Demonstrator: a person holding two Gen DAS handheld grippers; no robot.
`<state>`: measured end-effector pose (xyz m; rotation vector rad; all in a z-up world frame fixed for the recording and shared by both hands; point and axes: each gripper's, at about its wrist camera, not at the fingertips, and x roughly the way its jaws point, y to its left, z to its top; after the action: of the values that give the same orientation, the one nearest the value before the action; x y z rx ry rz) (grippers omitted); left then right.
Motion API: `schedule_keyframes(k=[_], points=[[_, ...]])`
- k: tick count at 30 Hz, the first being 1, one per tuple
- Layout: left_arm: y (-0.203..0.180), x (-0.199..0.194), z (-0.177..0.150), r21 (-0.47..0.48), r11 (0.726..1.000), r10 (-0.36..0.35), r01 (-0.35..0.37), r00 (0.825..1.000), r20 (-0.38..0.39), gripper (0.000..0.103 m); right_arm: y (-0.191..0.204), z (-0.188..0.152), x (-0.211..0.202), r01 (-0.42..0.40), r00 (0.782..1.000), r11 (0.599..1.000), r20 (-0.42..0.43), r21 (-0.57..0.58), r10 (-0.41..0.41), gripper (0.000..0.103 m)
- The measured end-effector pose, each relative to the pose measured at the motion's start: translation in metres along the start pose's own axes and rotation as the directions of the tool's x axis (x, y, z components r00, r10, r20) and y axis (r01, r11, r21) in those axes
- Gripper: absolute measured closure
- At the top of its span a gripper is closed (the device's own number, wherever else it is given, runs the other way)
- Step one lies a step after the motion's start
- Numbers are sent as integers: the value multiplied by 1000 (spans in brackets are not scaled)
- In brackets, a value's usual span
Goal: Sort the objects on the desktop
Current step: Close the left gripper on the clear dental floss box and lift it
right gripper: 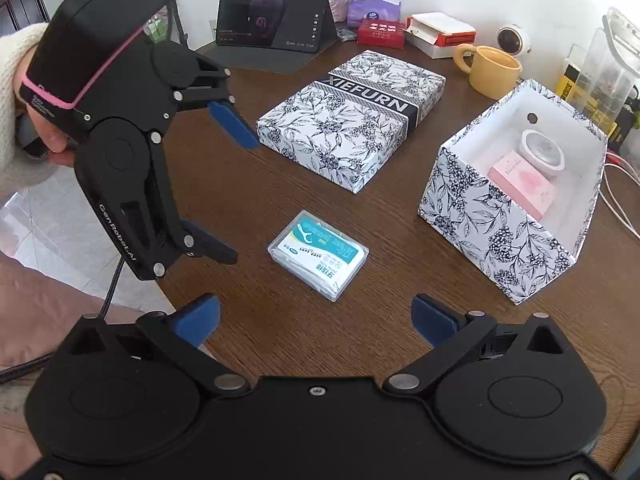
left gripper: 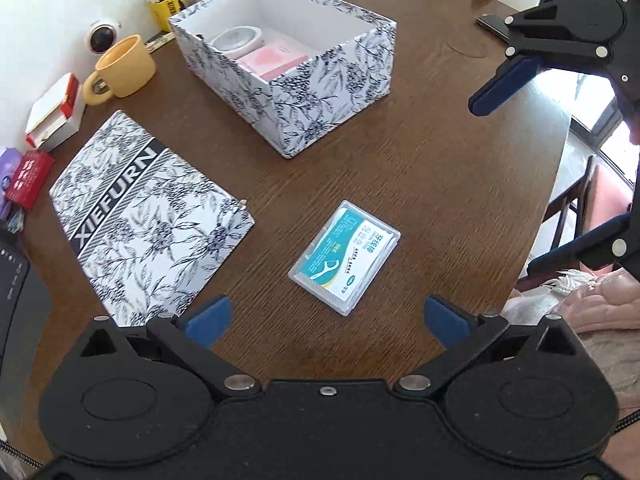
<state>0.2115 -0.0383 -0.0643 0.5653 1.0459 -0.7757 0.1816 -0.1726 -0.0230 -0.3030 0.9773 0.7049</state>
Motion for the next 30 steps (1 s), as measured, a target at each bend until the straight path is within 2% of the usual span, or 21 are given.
schedule_keyframes(k=[7,9,10,14,18,20,21,30], points=[[-6,42,8,138,985,-104,107,994,-24,6,7,-9,11,14,1000,1000,-20,13,-13,0],[-10,54,12,183,977,-104,108,994,-34,14,9,-12,12,26,999,1000,-22,5,-26,0],[-11,60,13,197,975,-94,100,995,-40,15,9,-13,12,26,999,1000,-23,7,-26,0],[-9,72,21,217,970,-100,105,994,-35,21,4,-20,10,22,999,1000,-34,22,-21,0],[-7,83,23,247,963,-95,109,993,-70,26,-4,-26,10,20,999,999,-46,51,-18,0],[-5,87,24,244,963,-94,113,992,-88,39,-9,-28,11,19,999,998,-47,62,-16,0],[-4,88,24,233,965,-98,117,991,-93,41,-10,-28,11,16,999,998,-47,67,-12,0],[-8,82,20,223,970,-79,93,994,-74,44,-21,-29,17,-15,999,995,-45,101,19,0]])
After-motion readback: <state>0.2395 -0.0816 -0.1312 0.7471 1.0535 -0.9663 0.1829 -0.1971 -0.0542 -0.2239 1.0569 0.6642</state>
